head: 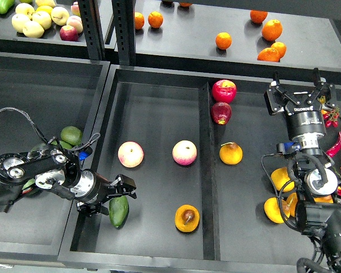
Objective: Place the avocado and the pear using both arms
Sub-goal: 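Move the left gripper over the green avocado in the middle bin, then close the left gripper on the green avocado and lift it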
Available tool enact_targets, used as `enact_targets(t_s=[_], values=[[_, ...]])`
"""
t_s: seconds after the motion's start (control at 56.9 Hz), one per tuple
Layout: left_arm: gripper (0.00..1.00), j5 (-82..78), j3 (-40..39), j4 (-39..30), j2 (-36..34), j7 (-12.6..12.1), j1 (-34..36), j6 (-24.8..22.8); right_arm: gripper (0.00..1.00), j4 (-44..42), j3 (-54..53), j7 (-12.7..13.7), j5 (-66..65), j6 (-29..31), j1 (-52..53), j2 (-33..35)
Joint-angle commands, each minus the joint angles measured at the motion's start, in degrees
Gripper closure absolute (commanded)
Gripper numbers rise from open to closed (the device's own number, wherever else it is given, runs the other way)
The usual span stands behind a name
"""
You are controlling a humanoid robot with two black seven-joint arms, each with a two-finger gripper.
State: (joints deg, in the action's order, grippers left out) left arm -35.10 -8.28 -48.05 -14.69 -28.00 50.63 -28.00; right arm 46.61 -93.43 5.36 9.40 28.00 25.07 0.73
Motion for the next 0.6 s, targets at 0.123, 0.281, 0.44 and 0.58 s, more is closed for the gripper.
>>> enact_targets(t_s=[0.123, 0.281, 0.44, 0.58], values=[[0.0, -0.23, 0.28, 3.23, 1.33, 0.0, 0.17, 0.0, 0.01, 0.32, -0.09, 0.0, 0.09, 0.0, -0.02, 0.15], [0.0, -0.23, 0.45, 5.34, 2.83, 0.0, 0.17, 0.0, 0.01, 1.11, -0.18, 0.0, 0.27, 0.0, -0.11, 0.24], [0.0, -0.23, 0.45, 6.83, 3.8, 0.0, 0.17, 0.0, 0.01, 2.08, -0.18, 0.0, 0.27, 0.0, -0.2, 0.33], [0.0, -0.23, 0.54, 9.29, 4.94, 0.0, 0.08, 0.0, 0.01, 2.7, -0.53, 0.0, 0.27, 0.0, -0.2, 0.24]])
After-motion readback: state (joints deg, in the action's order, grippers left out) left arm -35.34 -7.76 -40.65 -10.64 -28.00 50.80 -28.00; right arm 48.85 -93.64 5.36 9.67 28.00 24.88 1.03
